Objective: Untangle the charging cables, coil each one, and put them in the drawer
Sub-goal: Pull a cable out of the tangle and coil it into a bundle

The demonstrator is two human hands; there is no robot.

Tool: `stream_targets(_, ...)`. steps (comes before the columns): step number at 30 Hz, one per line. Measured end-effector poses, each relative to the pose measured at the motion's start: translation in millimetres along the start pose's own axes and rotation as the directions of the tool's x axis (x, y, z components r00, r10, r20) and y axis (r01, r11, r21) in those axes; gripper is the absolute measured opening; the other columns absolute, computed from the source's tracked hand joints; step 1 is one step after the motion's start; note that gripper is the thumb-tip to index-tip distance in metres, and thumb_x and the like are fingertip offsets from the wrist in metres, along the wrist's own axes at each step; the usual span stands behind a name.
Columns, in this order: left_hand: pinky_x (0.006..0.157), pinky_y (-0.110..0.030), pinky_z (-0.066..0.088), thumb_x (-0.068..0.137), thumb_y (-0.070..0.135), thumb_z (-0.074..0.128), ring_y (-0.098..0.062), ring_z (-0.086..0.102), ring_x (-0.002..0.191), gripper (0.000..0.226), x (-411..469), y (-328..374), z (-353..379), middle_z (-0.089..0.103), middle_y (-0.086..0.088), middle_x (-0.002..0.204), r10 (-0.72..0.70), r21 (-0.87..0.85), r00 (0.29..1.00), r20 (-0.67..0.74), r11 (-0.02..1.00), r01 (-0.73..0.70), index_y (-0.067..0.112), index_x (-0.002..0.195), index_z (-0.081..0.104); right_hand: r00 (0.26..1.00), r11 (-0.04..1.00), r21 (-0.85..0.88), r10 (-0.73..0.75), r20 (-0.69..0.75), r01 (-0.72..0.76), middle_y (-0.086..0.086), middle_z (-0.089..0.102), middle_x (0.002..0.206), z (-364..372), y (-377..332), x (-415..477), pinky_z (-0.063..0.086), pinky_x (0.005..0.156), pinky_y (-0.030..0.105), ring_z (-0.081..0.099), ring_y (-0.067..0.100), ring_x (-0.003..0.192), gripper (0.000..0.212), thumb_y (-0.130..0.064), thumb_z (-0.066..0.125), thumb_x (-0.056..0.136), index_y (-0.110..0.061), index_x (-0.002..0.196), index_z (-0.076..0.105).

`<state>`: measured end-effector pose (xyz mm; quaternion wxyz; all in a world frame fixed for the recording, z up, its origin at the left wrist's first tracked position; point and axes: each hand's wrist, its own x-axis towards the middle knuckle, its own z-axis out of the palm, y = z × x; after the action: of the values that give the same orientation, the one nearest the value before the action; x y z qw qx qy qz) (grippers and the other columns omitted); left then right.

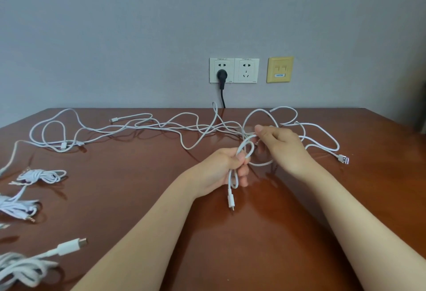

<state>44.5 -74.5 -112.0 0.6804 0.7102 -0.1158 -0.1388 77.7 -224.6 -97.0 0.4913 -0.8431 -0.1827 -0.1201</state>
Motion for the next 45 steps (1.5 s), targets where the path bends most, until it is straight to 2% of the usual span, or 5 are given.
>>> stream_targets(8,0.034,-0.014,0.018,0.101,0.016,0.03,-0.004,0.02,0.034,0.029,3,1,-6,0.033,0.006,0.052,-0.045,0.041,0.936,-0.35,0.997,0.063,0.016,0.074,0.041,0.993,0.972,-0.215,-0.11,-0.046,0.098,-0.007,0.056,0.058,-3,6,3,0.035,0.057,0.011,0.048,0.005,0.057,0.019,-0.017,0.05,0.094,-0.017,0.08,0.062)
stream_targets(12,0.033,-0.014,0.019,0.102,0.02,0.03,-0.004,0.023,0.033,0.027,7,-2,-5,0.036,0.003,0.056,-0.015,0.044,0.886,-0.464,0.998,0.04,0.017,0.078,0.042,0.977,0.921,-0.346,-0.208,-0.047,0.18,0.001,0.055,0.059,11,-8,-5,0.041,0.068,0.033,0.054,0.024,0.068,0.019,-0.02,0.049,0.095,-0.015,0.089,0.066)
stream_targets(30,0.052,-0.026,0.038,0.1,0.022,0.042,-0.012,0.049,0.055,0.029,9,-9,-1,0.056,0.011,0.046,0.188,0.094,0.836,-0.516,0.982,-0.162,0.027,0.077,0.059,0.978,0.918,-0.378,-0.046,0.203,0.121,0.015,0.057,0.085,38,-18,-17,0.046,0.074,0.042,0.055,0.036,0.082,0.029,-0.019,0.037,0.096,-0.022,0.067,0.037)
stream_targets(35,0.039,-0.019,0.038,0.101,0.022,0.04,-0.009,0.04,0.034,0.027,8,-9,-2,0.053,0.005,0.045,0.168,0.1,0.878,-0.448,0.985,-0.137,0.021,0.084,0.061,0.961,0.865,-0.482,0.002,0.277,0.137,0.011,0.056,0.084,33,-17,-18,0.041,0.069,0.034,0.054,0.033,0.084,0.029,-0.017,0.041,0.093,-0.022,0.064,0.036)
stream_targets(45,0.09,-0.029,0.051,0.1,0.015,0.042,-0.019,0.063,0.093,0.024,14,-14,-5,0.065,0.0,0.088,0.087,-0.039,0.914,-0.397,0.993,-0.112,0.016,0.087,0.063,0.956,0.701,-0.669,-0.065,0.286,0.248,0.017,0.061,0.097,36,-15,-21,0.033,0.067,0.031,0.057,0.037,0.093,0.02,-0.016,0.038,0.095,-0.006,0.099,0.054)
